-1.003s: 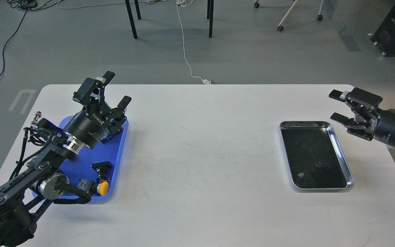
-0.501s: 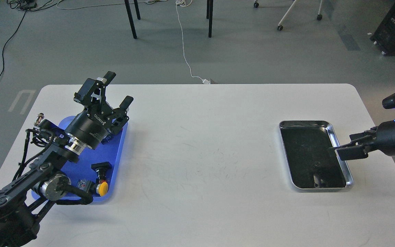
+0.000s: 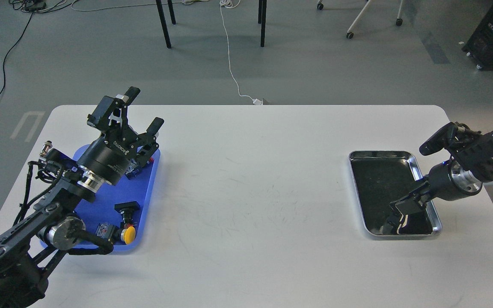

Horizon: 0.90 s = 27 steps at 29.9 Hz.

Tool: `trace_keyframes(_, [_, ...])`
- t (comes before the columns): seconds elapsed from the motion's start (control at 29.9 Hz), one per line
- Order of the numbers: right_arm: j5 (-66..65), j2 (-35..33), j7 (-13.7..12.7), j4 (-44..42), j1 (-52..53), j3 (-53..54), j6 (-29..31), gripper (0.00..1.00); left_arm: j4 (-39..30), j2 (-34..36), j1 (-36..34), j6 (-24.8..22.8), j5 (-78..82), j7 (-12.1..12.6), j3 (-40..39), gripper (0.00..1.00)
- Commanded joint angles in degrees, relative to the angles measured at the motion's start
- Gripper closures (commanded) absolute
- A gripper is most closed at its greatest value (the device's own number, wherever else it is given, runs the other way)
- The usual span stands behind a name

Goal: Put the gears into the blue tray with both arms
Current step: 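Move the right gripper back over the metal tray, then grasp another small black gear in the metal tray with the right gripper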

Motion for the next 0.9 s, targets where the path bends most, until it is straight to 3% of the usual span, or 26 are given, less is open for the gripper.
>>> trace_keyframes(0.0, [0.0,1.5,0.0,-1.4,-0.3,-0.2,0.0,0.2,0.0,0.0,0.2,0.0,0.0,0.0,-0.1,0.02])
trace_keyframes(0.53, [0.0,4.3,0.0,-3.6,-0.6,-2.9,0.0,0.35,0.0,0.1,0.4,0.0,0.1,0.0,-0.1,0.02])
trace_keyframes(0.77, [0.0,4.8,0.0,-4.0,-1.3,-3.0,0.0,0.36,0.0,0.1,0.6,-0.1,0.1,0.0,-0.4,0.02])
trace_keyframes(0.87, [0.0,4.8,0.0,-4.0,-1.3,-3.0,0.0,0.42,0.0,0.1,0.6,0.0,0.1,0.0,-0.4,0.02])
